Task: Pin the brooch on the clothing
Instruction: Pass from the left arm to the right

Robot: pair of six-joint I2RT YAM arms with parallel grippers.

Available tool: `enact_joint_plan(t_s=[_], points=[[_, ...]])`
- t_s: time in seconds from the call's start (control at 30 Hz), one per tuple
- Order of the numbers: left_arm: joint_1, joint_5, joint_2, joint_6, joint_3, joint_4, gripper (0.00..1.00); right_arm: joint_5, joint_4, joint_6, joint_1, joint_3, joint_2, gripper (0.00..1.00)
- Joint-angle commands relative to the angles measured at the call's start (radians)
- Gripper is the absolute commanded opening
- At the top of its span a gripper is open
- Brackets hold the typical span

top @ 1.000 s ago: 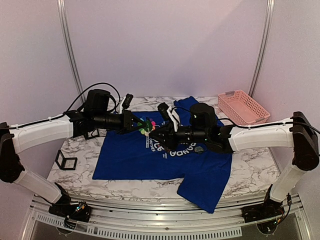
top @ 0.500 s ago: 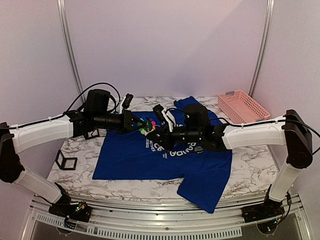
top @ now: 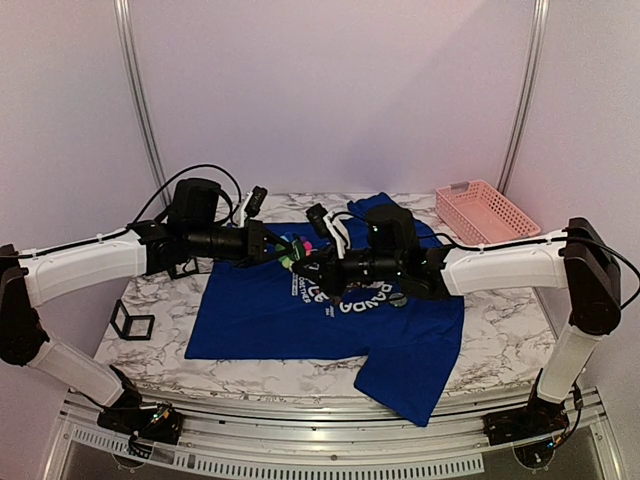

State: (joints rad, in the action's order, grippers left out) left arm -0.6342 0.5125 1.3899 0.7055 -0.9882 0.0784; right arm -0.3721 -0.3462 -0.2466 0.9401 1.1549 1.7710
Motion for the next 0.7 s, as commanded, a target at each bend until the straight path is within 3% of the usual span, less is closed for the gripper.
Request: enact_joint_plan(t_s=[0.0, 0.1, 0.43, 0.5, 0.6, 0.67], points=[[-0.011, 0.025, -0.003, -0.001, 0.011, -0.034, 0.00, -0.027, -0.018, -0.004, -0.010, 0.026, 0.012, 0.06], [-0.006, 0.039, 0.001, 0.012, 0.021, -0.057, 0.00, -0.083, -0.009, 0.014, -0.009, -0.016, -0.011, 0.11], [-0.012, 0.086, 0.017, 0.004, 0.020, -0.134, 0.00, -0.260, 0.094, 0.076, -0.044, -0.145, -0.236, 0.43], [-0.023, 0.100, 0.017, -0.018, 0.014, -0.134, 0.00, -0.253, 0.051, 0.062, -0.069, -0.179, -0.278, 0.52], [-0.045, 0.111, 0.017, -0.047, 0.004, -0.122, 0.00, -0.207, -0.055, 0.002, -0.105, -0.235, -0.320, 0.74], [-0.055, 0.114, 0.020, -0.067, -0.009, -0.102, 0.00, -0.167, -0.087, -0.011, -0.109, -0.244, -0.325, 0.79]])
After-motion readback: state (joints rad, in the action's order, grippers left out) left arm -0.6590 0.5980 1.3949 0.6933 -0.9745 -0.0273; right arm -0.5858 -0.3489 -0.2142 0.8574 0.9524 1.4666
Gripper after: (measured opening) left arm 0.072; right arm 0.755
